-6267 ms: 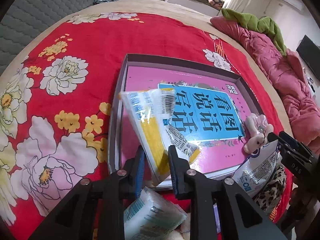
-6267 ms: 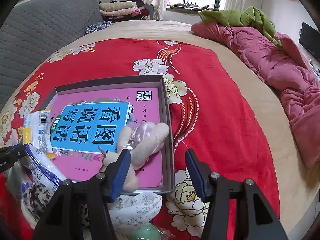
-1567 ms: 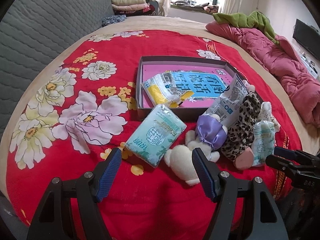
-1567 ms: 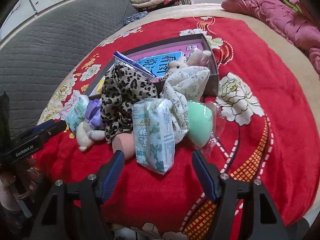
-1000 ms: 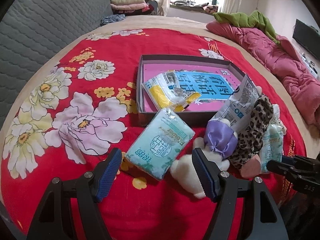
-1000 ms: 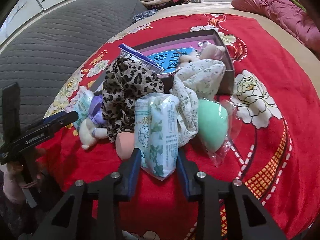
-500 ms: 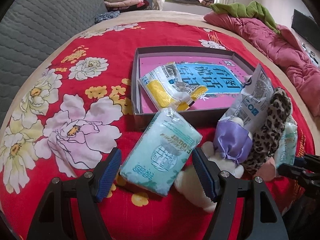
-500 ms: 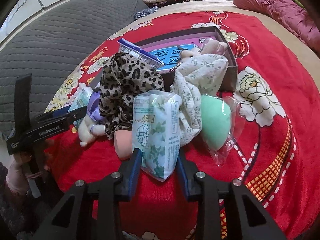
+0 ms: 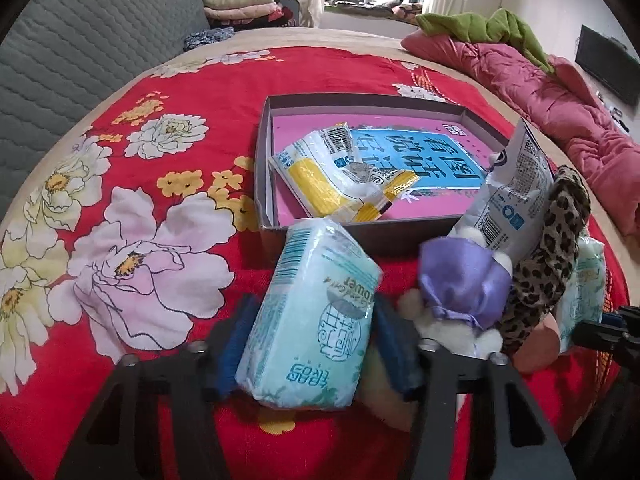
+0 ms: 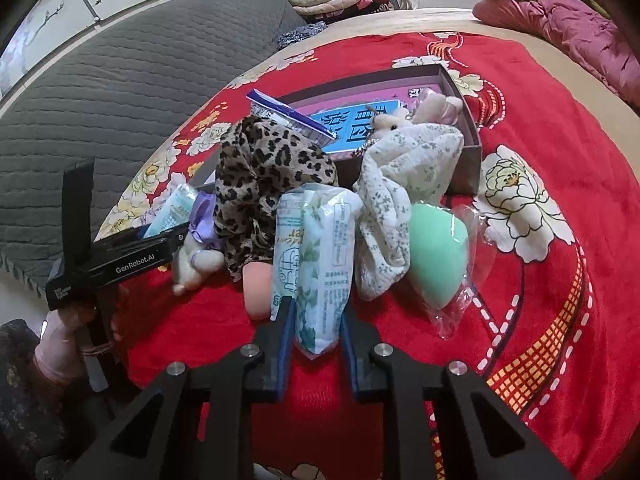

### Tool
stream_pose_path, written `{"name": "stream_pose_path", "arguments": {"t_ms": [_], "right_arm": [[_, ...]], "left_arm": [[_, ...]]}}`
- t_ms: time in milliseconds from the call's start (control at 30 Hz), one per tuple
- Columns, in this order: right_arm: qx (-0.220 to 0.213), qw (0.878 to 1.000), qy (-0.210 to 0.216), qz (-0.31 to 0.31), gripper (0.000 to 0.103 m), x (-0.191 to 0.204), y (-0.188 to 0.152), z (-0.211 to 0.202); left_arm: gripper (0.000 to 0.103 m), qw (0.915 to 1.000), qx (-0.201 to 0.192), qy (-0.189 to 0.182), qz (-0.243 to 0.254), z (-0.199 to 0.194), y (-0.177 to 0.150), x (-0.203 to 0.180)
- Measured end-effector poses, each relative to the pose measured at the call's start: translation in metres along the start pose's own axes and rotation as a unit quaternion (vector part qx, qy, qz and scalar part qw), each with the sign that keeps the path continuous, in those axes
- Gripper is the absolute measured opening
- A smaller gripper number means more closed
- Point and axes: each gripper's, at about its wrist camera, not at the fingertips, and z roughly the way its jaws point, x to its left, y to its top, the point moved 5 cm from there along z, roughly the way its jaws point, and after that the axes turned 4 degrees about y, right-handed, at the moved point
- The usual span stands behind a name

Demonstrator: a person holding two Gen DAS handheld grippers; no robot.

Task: Organize soft objects
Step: 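Grasp the mint-green tissue pack with the left tool while the right tool lifts its pack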

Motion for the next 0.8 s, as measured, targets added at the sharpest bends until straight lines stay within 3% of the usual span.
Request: {"name": "stream_pose_path", "arguments": {"t_ms": [100,300,467,800], "right_arm": [[-0.002,1.0,-0.001,-0.001,0.021,0.0,0.0,-0.001],[-0.007,1.0,-0.002,-0.002,0.021,0.0,0.001,-0.005],[-0.008,1.0,-0.001,-0.008,0.02,0.005,0.0,-0.009],[-0.035,0.999,-0.005,-0.008,0.02,0.008,0.005,-0.027]], "left_arm": [[0.042,0.9999,-0.001,-0.009,-0.006,-0.004,-0.001,0.001],[0.03,0.9996,-0.016,-0.005,-0.025,-0.018,0.0,0.006],[0.03,0.998,-0.031,-0.014,-0.054,-0.032,0.001,0.011],[0.03,0.9974,-0.057,-0.013,-0.04,-0.062,0.006,-0.005]]}}
